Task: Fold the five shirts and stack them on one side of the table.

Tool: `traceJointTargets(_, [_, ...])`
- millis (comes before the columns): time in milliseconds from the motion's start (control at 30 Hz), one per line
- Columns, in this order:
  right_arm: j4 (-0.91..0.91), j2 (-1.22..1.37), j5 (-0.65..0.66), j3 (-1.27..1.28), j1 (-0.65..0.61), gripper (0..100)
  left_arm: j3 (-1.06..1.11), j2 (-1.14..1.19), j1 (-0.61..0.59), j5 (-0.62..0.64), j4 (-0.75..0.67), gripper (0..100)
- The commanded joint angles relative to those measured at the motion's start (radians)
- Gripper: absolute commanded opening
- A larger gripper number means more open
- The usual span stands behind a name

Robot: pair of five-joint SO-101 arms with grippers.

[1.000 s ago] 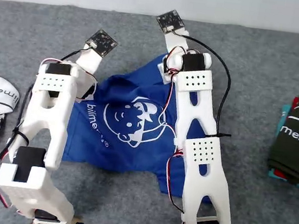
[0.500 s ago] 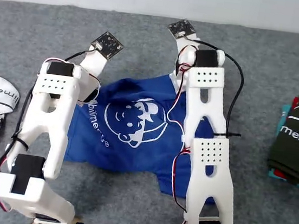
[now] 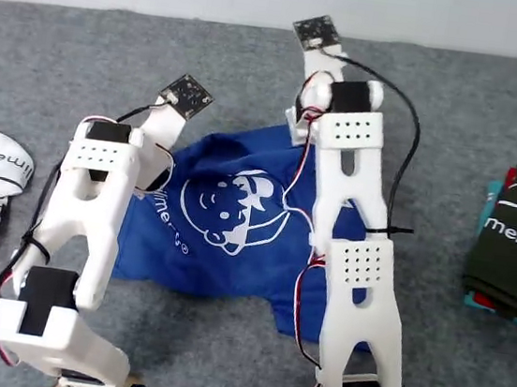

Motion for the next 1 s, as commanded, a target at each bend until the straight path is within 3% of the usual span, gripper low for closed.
traceJointTargets(0, [-0.090, 0.015, -0.011, -0.009, -0.010, 21.8, -0.005, -0.060, 0.008, 0.005, -0.023, 2])
traceJointTargets(367, [-0.108, 0.096, 0.009, -0.018, -0.024, 1.0, -0.004, -0.057, 0.006, 0.003, -0.044, 2])
traceJointTargets(600, [-0.013, -0.041, 0.114, -0.054, -0.022, 1.0, -0.008, -0.066, 0.008, 0.005, -0.043, 2])
traceJointTargets(833, [0.160, -0.166, 0.117, -0.051, -0.018, 1.0, -0.024, -0.068, 0.025, 0.008, -0.037, 2])
traceJointTargets(967, [0.166, -0.217, 0.117, -0.046, 0.001, 1.0, -0.042, -0.069, 0.060, 0.008, -0.023, 2])
